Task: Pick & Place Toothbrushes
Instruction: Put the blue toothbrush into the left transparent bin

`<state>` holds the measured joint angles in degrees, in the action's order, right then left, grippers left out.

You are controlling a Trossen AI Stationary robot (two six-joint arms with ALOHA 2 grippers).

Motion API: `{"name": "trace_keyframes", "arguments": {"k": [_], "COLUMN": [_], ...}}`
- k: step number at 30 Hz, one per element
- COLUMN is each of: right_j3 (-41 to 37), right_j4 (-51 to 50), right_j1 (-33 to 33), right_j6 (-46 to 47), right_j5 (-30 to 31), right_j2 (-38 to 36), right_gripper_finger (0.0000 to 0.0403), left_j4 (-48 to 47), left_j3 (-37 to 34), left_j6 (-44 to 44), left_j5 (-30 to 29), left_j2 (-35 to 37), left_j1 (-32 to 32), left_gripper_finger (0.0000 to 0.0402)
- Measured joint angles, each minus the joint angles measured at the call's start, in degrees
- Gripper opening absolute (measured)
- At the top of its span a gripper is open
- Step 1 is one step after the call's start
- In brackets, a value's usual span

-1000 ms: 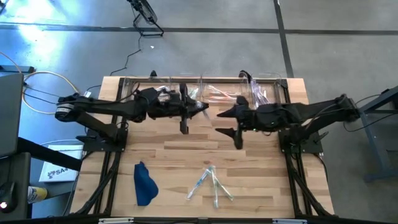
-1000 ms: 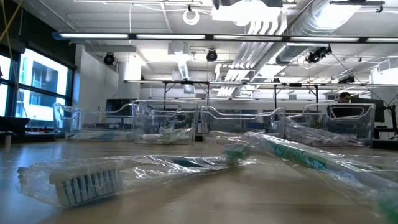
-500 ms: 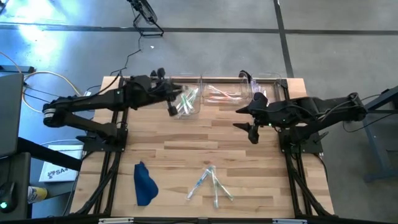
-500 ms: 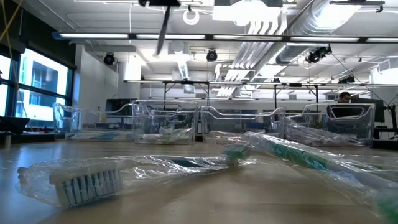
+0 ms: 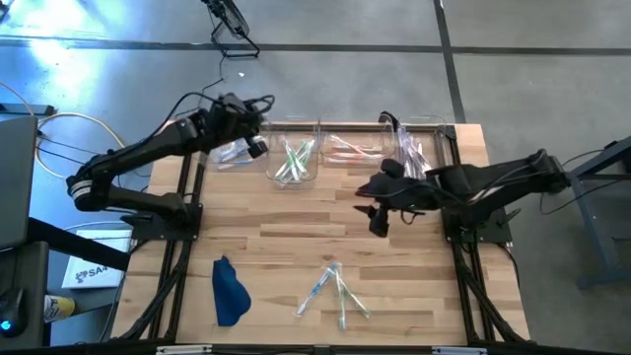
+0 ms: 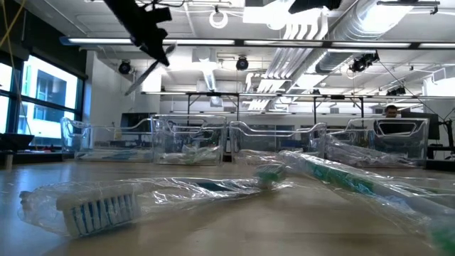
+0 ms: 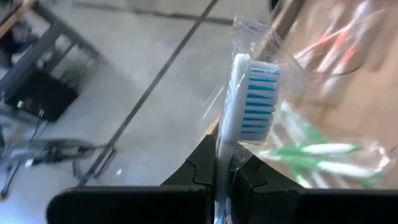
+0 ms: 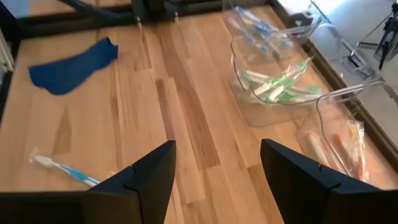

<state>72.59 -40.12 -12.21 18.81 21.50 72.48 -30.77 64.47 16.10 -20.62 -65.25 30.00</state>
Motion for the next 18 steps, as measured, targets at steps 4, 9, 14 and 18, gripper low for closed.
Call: {"name": "trace_keyframes", "arguments": {"k": [4, 9, 14, 18], "right_j3": [0.0, 0.0, 0.0, 0.0], "right_j4": [0.2, 1.8, 2.0, 2.0], "right_j1": [0.0, 0.0, 0.0, 0.0], "right_j6": [0.0, -0.6, -0.6, -0.6], "right_j5": [0.0, 0.0, -0.2, -0.5], "right_j2": [2.2, 3.7, 3.7, 3.7], "right_gripper_finger": [0.0226, 0.0226, 0.0226, 0.0226], "left_j4": [-1.4, -4.3, -8.6, -9.8], "left_j3": [0.0, 0.0, 0.0, 0.0], "left_j6": [0.1, 1.7, 1.7, 1.7], "left_j5": [0.5, 2.0, 2.1, 2.1], "left_j2": [-0.3, -2.6, -7.2, -11.4], "left_j1": [4.4, 9.3, 12.1, 13.7], "left_gripper_finger": [0.0007, 0.0007, 0.0006, 0.0006]}}
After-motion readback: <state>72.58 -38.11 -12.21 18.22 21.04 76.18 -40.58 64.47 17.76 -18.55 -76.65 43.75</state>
